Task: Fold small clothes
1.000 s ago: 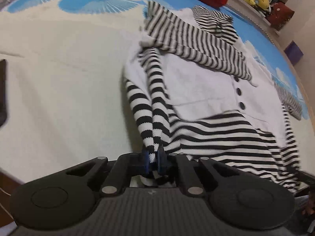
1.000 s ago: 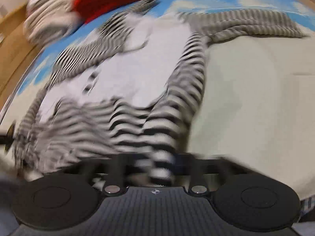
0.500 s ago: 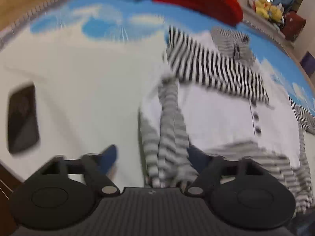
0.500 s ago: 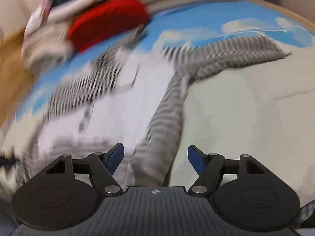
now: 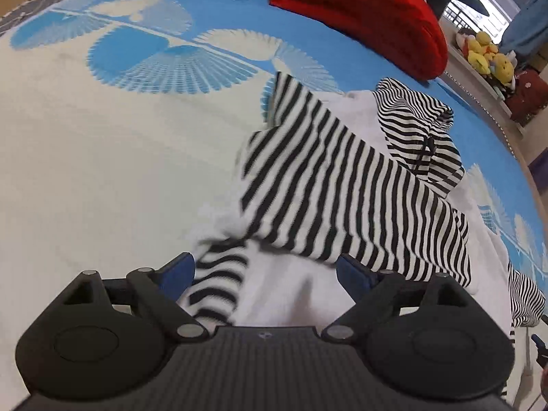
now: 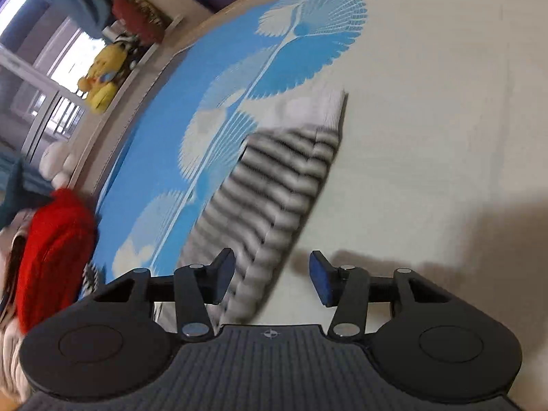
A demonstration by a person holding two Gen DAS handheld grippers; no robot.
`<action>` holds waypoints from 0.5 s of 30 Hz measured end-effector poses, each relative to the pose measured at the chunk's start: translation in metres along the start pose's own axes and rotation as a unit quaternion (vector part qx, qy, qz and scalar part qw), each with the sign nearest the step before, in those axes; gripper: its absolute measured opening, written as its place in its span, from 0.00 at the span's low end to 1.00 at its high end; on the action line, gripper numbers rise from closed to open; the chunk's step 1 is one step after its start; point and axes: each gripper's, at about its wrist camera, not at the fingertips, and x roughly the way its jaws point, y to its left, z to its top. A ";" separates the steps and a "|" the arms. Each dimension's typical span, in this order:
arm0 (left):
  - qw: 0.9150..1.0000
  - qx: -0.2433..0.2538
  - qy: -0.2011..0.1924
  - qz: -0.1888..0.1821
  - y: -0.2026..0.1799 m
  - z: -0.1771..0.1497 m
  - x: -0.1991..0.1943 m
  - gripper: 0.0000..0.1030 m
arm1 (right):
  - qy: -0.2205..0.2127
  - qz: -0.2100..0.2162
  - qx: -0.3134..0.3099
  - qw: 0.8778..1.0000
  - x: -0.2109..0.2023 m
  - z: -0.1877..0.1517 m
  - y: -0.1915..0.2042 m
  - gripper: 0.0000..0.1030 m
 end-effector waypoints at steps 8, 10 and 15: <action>1.000 0.017 0.002 -0.001 -0.008 0.003 0.010 0.90 | -0.072 0.014 0.001 0.997 0.028 0.033 0.012 0.03; 1.000 0.004 0.002 -0.010 -0.006 0.005 0.009 0.90 | -0.094 0.055 -0.010 0.994 0.007 0.043 0.028 0.03; 1.000 -0.005 0.005 -0.022 -0.009 0.006 0.007 0.90 | -0.080 -0.012 -0.016 0.997 -0.010 0.041 0.027 0.03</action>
